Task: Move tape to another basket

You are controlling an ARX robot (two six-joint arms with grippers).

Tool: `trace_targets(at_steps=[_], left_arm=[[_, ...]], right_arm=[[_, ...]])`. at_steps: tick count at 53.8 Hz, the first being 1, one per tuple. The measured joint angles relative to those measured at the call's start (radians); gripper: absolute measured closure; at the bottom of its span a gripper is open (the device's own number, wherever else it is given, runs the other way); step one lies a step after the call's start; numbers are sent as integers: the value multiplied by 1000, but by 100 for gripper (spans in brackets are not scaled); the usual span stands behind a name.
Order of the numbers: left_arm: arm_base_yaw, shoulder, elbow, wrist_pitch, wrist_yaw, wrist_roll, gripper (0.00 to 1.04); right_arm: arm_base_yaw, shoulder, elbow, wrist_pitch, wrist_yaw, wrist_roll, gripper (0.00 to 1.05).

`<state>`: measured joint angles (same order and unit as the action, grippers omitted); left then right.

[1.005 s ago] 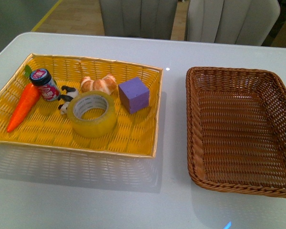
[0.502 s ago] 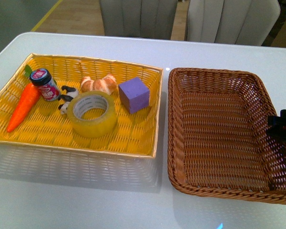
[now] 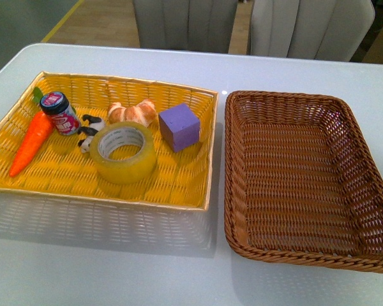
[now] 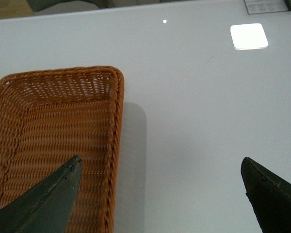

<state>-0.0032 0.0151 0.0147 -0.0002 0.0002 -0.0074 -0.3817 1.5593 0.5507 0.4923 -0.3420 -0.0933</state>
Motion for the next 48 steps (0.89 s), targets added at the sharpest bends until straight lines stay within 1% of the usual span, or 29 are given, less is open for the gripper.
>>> trace_targets(at_steps=[2, 4, 5, 6, 7, 9, 11, 12, 16, 19, 20, 23, 25, 26, 34, 47, 48], left_arm=[[0, 0, 0, 0, 0, 0, 9], [0, 0, 0, 0, 0, 0, 9], [0, 0, 0, 0, 0, 0, 9], [0, 0, 0, 0, 0, 0, 9], [0, 0, 0, 0, 0, 0, 9], [0, 0, 0, 0, 0, 0, 9], [0, 0, 0, 0, 0, 0, 9], [0, 0, 0, 0, 0, 0, 9], [0, 0, 0, 0, 0, 0, 9], [0, 0, 0, 0, 0, 0, 9], [0, 0, 0, 0, 0, 0, 9], [0, 0, 0, 0, 0, 0, 9], [0, 0, 0, 0, 0, 0, 9], [0, 0, 0, 0, 0, 0, 9], [0, 0, 0, 0, 0, 0, 9], [0, 0, 0, 0, 0, 0, 9], [0, 0, 0, 0, 0, 0, 9]], right_arm=[[0, 19, -25, 98, -10, 19, 13], [9, 51, -80, 302, -6, 40, 19], [12, 57, -94, 348, -3, 46, 21], [20, 67, -127, 438, 9, 50, 24], [25, 70, -143, 479, 14, 53, 26], [54, 67, -219, 646, 24, 64, 35], [79, 30, -264, 745, 39, 72, 44], [90, -3, -281, 762, 54, 75, 49], [126, -108, -339, 748, 103, 79, 67], [153, -184, -364, 663, 120, 79, 77], [158, -197, -367, 652, 122, 79, 79], [180, -272, -393, 605, 140, 79, 90], [196, -337, -414, 577, 165, 79, 100], [201, -356, -421, 568, 172, 79, 103], [247, -497, -475, 474, 211, 83, 103], [290, -678, -516, 336, 256, 83, 103], [304, -696, -519, 322, 280, 83, 103]])
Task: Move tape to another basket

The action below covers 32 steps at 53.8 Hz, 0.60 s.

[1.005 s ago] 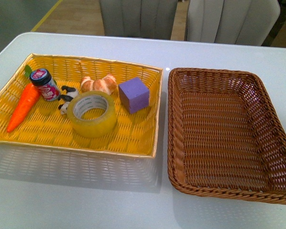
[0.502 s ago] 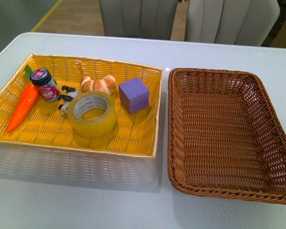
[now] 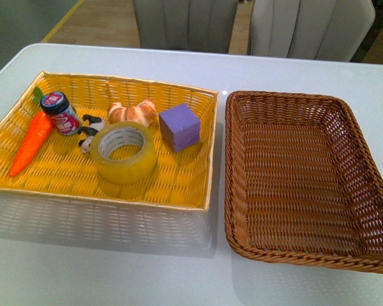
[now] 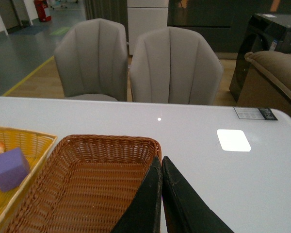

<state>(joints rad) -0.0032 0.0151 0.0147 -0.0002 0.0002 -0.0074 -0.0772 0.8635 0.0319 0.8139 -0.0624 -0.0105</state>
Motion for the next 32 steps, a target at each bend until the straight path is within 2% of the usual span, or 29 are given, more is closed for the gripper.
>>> trace_targets(at_steps=[2, 7, 32], left_arm=[[0, 0, 0, 0, 0, 0, 9], [0, 0, 0, 0, 0, 0, 9], [0, 0, 0, 0, 0, 0, 9]], right_arm=[[35, -35, -6, -29, 46, 0, 103], [71, -116, -8, -97, 52, 1, 103], [74, -462, -10, -414, 60, 1, 103]])
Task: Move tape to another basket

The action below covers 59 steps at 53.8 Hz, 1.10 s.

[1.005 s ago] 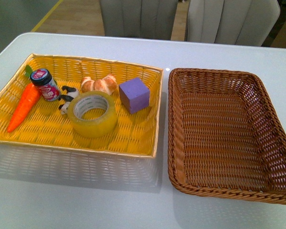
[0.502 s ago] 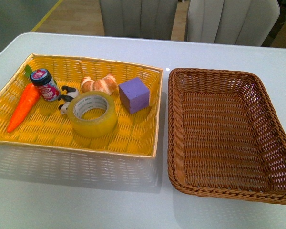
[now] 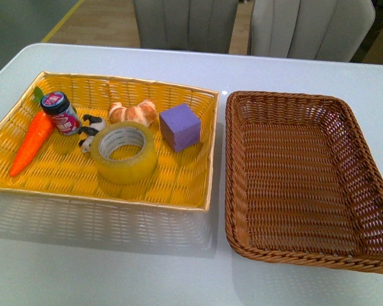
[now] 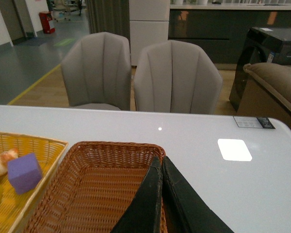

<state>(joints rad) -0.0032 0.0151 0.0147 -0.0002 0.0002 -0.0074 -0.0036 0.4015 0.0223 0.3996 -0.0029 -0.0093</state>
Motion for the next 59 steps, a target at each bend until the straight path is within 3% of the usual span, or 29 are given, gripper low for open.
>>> trace_targets(at_steps=[36, 42, 59], left_arm=[[0, 0, 0, 0, 0, 0, 9], [0, 0, 0, 0, 0, 0, 9], [0, 0, 0, 0, 0, 0, 9]], right_arm=[[0, -226, 0, -224, 0, 0, 103], [0, -363, 0, -386, 3, 0, 103], [0, -395, 0, -398, 3, 2, 103]])
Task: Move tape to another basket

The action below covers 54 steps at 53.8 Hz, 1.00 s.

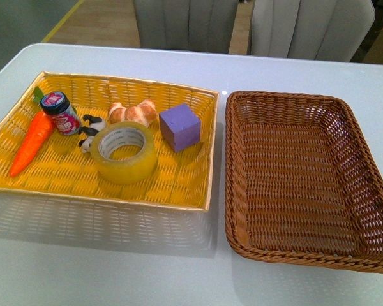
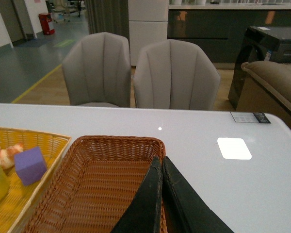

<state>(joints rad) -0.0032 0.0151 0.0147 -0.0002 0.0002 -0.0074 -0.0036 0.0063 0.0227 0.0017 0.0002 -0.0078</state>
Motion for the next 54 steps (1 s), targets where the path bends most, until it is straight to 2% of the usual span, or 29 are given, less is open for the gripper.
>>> trace_targets(at_steps=[2, 4, 5, 7, 8, 11, 14, 32, 41, 54], left_arm=[[0, 0, 0, 0, 0, 0, 9], [12, 22, 11, -35, 38, -2, 9], [33, 52, 44, -115, 116, -4, 9], [93, 246, 174, -386, 312, -8, 9], [105, 319, 213, -459, 362, -12, 9], [108, 461, 275, -572, 426, -25, 9], [99, 564, 304, -568, 439, -35, 9], [19, 1094, 428, -111, 346, -72, 9], [-21, 1484, 548, 119, 248, -53, 9], [-63, 1842, 731, 160, 151, -12, 9]], right_arm=[[0, 0, 0, 0, 0, 0, 103], [0, 0, 0, 0, 0, 0, 94], [0, 0, 0, 0, 1, 0, 90], [0, 0, 0, 0, -2, 0, 80], [0, 0, 0, 0, -2, 0, 76], [1, -1, 0, 0, -1, 0, 67], [1, -1, 0, 0, -1, 0, 59], [2, -1, 0, 0, 0, 1, 8], [2, -1, 0, 0, 0, 1, 9], [2, -1, 0, 0, 0, 1, 9]])
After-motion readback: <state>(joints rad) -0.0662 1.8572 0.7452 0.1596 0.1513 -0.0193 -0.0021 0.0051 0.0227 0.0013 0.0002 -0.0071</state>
